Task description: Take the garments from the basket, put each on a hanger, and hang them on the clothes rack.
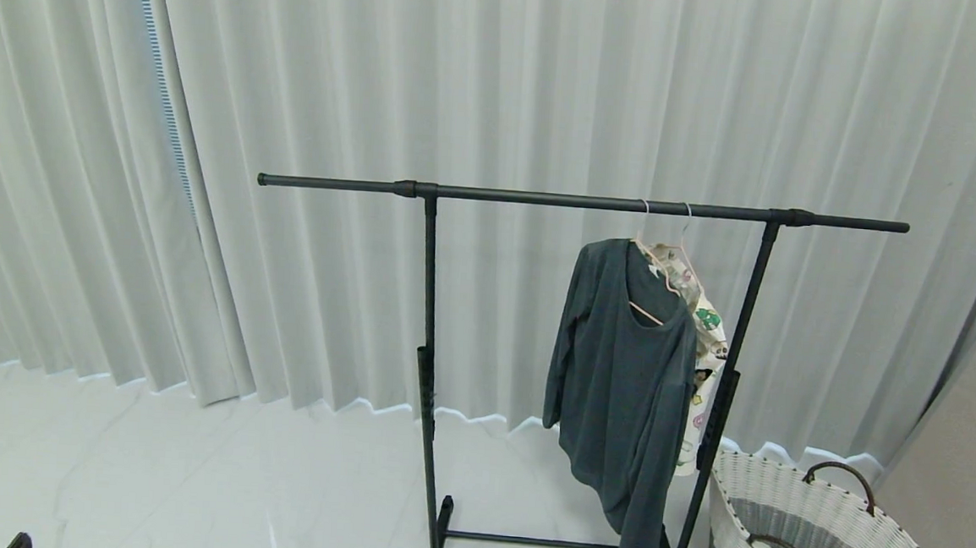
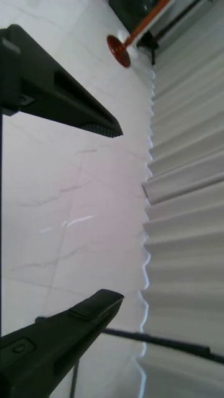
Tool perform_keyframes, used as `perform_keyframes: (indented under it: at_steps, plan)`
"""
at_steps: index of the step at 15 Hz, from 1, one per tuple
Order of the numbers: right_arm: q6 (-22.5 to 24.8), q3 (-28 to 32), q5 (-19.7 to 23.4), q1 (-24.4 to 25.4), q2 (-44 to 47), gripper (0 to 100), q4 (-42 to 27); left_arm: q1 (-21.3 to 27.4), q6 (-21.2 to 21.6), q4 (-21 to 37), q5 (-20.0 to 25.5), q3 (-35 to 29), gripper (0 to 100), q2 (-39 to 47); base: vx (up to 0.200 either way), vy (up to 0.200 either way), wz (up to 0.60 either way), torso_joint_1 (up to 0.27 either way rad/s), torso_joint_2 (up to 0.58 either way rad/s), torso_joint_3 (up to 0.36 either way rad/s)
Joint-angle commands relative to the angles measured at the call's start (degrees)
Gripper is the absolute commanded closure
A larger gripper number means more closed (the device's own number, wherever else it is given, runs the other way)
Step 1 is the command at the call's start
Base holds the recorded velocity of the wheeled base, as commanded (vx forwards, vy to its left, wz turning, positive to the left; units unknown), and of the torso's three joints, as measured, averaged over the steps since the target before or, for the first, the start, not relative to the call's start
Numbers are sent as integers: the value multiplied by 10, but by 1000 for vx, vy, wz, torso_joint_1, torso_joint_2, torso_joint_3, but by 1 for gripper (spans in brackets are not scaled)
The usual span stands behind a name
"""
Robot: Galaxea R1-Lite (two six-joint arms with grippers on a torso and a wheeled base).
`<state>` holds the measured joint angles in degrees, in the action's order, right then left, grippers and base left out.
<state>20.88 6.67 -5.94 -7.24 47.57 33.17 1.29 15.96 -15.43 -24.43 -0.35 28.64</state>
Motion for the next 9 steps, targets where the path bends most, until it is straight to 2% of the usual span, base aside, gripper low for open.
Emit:
perform_keyframes:
  at_steps: [1,2,4,5,6,7,9]
  plan:
    - [-7,-62,4,-1,-140,0,-7,-39,1,89,-11,4,0,-183,0,0,0,0,0,0]
    - [-8,-67,4,-1,-192,0,-30,-42,8,117,-6,4,0,-249,0,0,0,0,0,0]
    - [-14,-67,1,-2,-342,0,-161,-38,-2,116,-7,4,0,-247,0,0,0,0,0,0]
    - [-15,-67,0,-2,-397,0,-210,-38,-8,116,-7,4,0,-247,0,0,0,0,0,0]
    - [-31,-67,-20,-3,-424,0,-281,-38,-8,116,-7,4,0,-247,0,0,0,0,0,0]
    - [-52,-67,-68,-3,-421,0,-269,-38,-8,116,-6,4,0,-247,0,0,0,0,0,0]
    - [-66,-67,-77,-2,-420,0,-274,-38,-17,116,-7,4,0,-247,0,0,0,0,0,0]
